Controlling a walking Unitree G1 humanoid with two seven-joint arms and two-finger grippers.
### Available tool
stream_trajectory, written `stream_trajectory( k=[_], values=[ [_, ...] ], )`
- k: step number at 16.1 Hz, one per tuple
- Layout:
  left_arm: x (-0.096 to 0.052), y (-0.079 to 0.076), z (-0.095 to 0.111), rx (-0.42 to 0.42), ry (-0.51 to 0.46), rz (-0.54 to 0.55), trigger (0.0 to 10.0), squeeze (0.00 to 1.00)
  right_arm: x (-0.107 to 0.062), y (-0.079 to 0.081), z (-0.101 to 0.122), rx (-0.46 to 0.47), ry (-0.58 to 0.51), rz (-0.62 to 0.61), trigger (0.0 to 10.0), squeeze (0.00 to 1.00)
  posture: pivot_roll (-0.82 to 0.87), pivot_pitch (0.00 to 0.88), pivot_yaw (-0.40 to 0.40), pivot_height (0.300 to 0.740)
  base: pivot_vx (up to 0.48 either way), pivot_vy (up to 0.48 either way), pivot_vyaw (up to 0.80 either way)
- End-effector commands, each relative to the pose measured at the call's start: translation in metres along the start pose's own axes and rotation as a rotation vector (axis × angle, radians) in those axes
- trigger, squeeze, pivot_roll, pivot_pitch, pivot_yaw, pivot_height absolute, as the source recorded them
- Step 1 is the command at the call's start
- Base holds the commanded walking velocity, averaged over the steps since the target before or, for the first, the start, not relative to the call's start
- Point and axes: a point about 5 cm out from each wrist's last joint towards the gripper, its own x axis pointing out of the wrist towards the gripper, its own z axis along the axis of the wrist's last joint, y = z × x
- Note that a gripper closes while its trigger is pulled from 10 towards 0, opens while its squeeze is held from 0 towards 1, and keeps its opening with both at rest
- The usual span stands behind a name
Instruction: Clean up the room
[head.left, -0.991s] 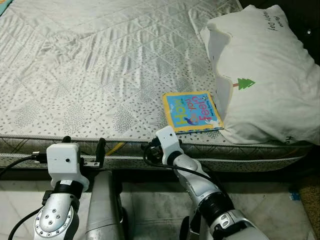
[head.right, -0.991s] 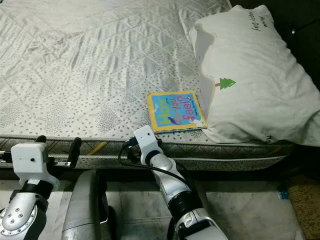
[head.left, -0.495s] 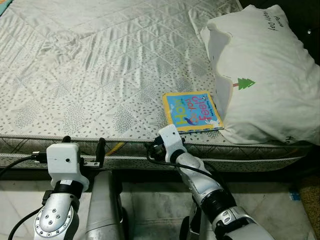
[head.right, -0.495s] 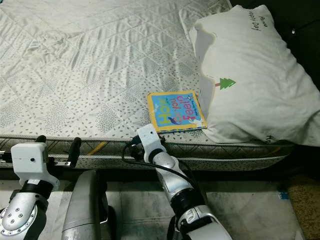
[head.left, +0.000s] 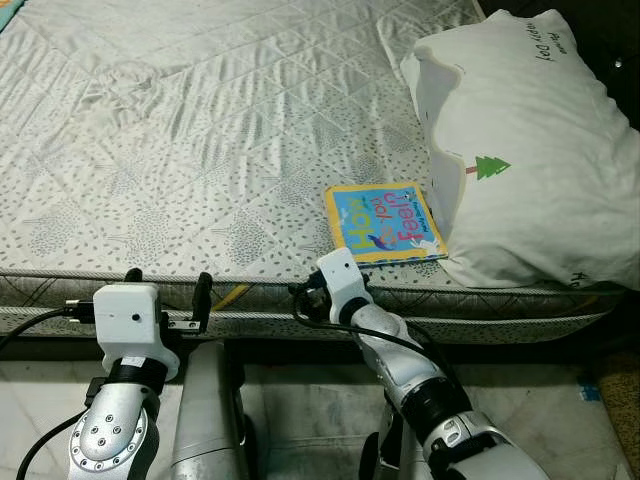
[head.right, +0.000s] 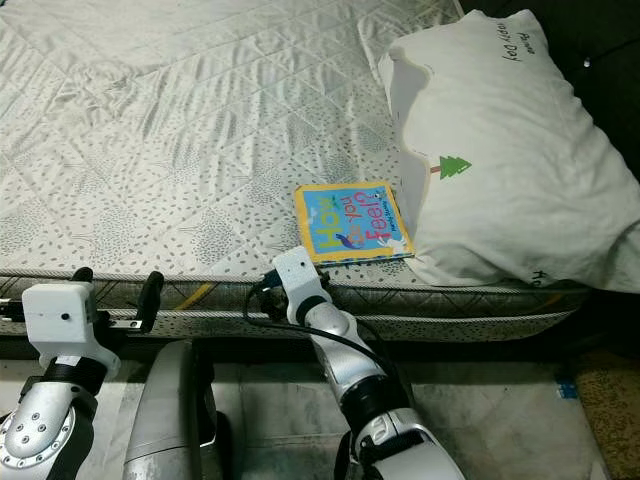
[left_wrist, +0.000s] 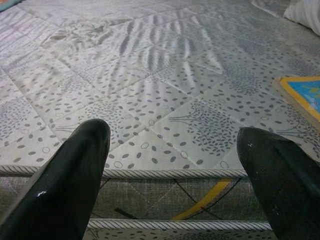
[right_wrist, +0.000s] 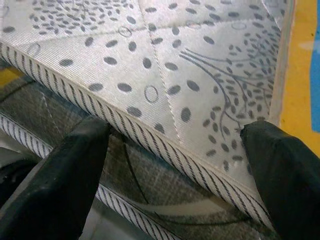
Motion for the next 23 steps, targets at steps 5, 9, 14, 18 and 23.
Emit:
stream_trajectory(
  k=[5, 9, 14, 18, 23],
  values=[
    [-0.003, 0.002, -0.003, 0.008, 0.021, 0.009, 10.0, 0.00, 0.001, 0.000, -0.003, 0.009, 0.009, -0.007, 10.0, 0.00, 0.21, 0.240, -0.074, 0.534, 0.000, 0.000, 0.00],
    [-0.001, -0.001, -0.004, 0.004, 0.019, 0.001, 10.0, 0.00, 0.007, 0.021, 0.014, 0.056, -0.063, 0.055, 10.0, 0.00, 0.21, 0.235, -0.072, 0.534, 0.000, 0.000, 0.00],
    [-0.002, -0.001, -0.005, -0.002, 0.023, 0.002, 10.0, 0.00, -0.008, 0.000, 0.006, 0.063, -0.101, 0.101, 10.0, 0.00, 0.20, 0.225, -0.078, 0.534, 0.000, 0.000, 0.00],
    [0.000, -0.004, -0.007, -0.011, 0.022, -0.010, 10.0, 0.00, -0.026, -0.028, -0.011, 0.014, -0.056, 0.024, 10.0, 0.00, 0.18, 0.214, -0.071, 0.534, 0.000, 0.000, 0.00],
    [0.001, -0.004, -0.006, -0.008, 0.017, -0.018, 10.0, 0.00, -0.025, -0.027, -0.021, 0.005, 0.019, 0.000, 10.0, 0.00, 0.19, 0.210, -0.069, 0.534, 0.000, 0.000, 0.00]
  ],
)
